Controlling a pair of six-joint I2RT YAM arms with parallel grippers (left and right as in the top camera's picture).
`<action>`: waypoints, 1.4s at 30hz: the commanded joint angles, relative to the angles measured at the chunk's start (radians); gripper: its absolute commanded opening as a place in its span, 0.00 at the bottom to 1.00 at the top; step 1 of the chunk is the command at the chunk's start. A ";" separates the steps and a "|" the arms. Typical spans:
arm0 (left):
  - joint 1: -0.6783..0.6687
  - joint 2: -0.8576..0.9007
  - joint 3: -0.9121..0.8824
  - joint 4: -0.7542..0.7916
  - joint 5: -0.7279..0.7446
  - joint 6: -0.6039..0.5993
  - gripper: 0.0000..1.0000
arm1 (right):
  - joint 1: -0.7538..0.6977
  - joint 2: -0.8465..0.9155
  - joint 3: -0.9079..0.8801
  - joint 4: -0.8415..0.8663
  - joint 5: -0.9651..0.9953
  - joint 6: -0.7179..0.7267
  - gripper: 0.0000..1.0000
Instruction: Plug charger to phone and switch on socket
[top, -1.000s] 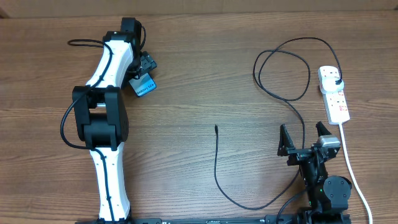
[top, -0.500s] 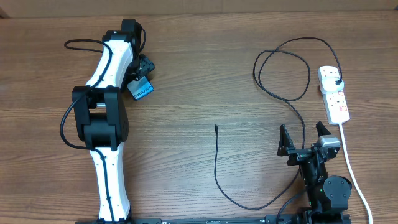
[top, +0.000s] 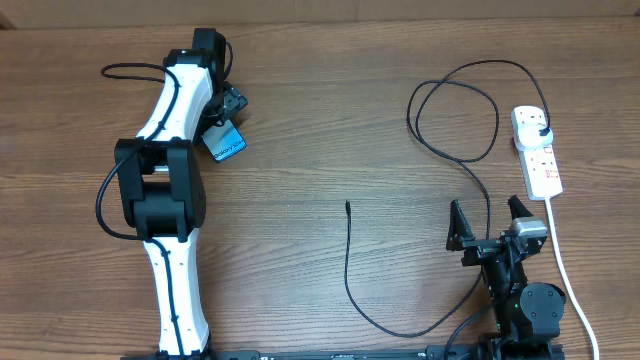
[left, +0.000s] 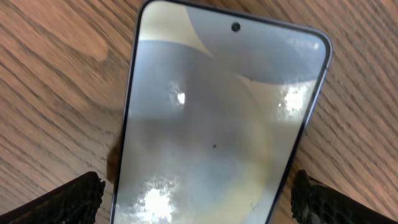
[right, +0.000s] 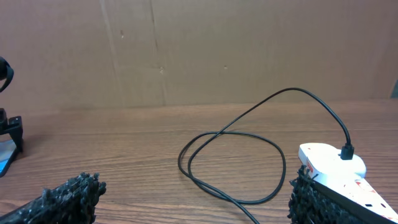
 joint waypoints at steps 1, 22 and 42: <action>0.013 0.007 0.010 0.005 -0.025 -0.017 1.00 | 0.005 -0.009 -0.011 0.004 0.000 -0.004 1.00; 0.013 0.008 0.009 -0.071 -0.006 -0.005 1.00 | 0.005 -0.009 -0.011 0.004 0.000 -0.004 1.00; 0.035 0.010 0.008 -0.082 0.066 0.076 1.00 | 0.005 -0.009 -0.011 0.004 0.000 -0.004 1.00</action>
